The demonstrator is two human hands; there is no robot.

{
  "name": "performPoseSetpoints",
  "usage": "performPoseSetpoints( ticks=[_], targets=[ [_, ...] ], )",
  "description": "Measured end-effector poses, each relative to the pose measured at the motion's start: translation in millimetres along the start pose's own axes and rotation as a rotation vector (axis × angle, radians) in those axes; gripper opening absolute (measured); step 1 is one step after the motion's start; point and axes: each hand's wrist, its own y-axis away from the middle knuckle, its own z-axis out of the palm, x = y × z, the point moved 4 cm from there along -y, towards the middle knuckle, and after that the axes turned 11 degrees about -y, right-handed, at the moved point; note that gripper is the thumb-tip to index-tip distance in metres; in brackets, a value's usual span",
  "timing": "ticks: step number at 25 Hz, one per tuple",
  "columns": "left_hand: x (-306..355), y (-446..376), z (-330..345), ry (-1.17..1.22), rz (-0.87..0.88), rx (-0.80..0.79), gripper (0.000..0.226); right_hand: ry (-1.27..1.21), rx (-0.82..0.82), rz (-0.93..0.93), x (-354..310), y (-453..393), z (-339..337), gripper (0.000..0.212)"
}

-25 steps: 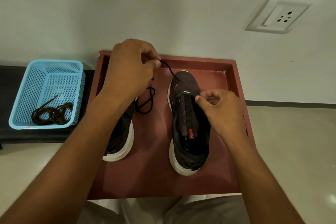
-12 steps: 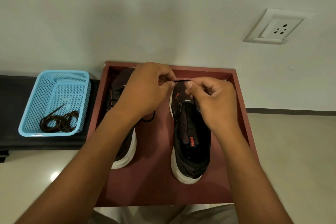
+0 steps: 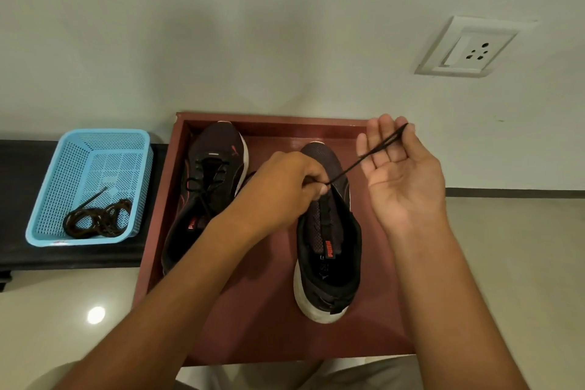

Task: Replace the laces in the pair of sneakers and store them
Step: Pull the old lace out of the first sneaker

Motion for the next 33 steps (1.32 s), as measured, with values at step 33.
performPoseSetpoints(
  ticks=[33],
  targets=[
    [-9.9,-1.8,-33.0,-0.045,-0.109,0.191,0.008,0.410,-0.018,-0.063,17.0,0.7,-3.8,0.024]
  ],
)
